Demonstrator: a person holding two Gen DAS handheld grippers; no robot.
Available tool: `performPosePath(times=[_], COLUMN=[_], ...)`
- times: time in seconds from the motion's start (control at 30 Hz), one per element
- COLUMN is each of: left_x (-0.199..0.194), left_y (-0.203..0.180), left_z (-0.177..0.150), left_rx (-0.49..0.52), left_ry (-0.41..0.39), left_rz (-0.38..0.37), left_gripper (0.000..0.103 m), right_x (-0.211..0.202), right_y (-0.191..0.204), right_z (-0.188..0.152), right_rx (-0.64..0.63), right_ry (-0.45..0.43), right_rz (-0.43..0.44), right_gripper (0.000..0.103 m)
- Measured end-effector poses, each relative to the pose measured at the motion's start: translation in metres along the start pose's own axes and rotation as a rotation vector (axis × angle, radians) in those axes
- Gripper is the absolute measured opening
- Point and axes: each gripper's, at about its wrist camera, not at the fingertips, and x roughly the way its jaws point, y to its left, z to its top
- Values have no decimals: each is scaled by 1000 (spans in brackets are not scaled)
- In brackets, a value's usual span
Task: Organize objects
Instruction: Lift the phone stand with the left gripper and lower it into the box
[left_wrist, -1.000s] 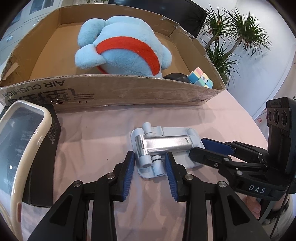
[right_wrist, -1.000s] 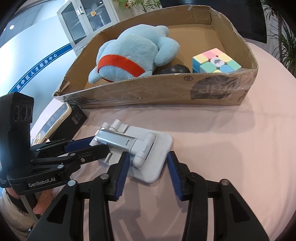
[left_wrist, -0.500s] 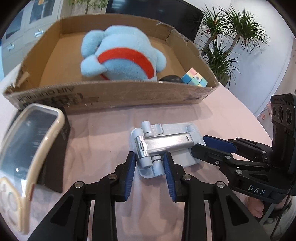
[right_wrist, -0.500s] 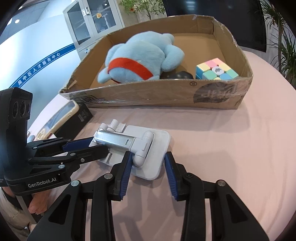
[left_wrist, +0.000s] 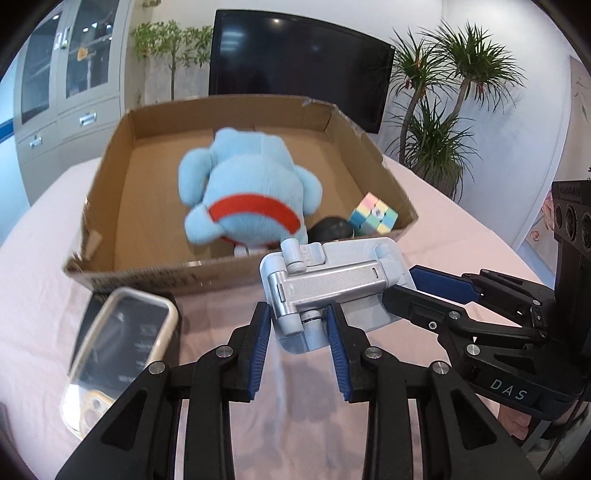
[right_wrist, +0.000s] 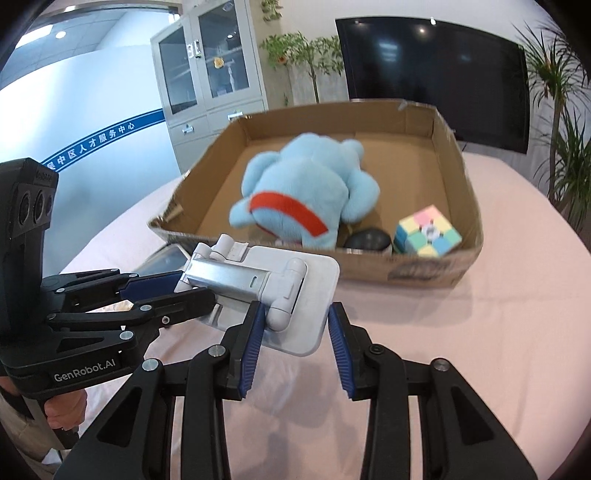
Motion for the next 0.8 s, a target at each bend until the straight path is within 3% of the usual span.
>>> performPosePath(times=[0.4, 0.8], left_x=[-31, -53], left_y=[6, 53], left_z=[38, 75], left_rx=[4, -25], left_ry=[-93, -162], left_rz=[18, 54], left_gripper=[28, 28], right_x=[-18, -7], right_y=[10, 42], right_z=[40, 89], right_rx=[-40, -96], right_ry=[-89, -163], right_rz=[-3, 30], right_gripper=[33, 33])
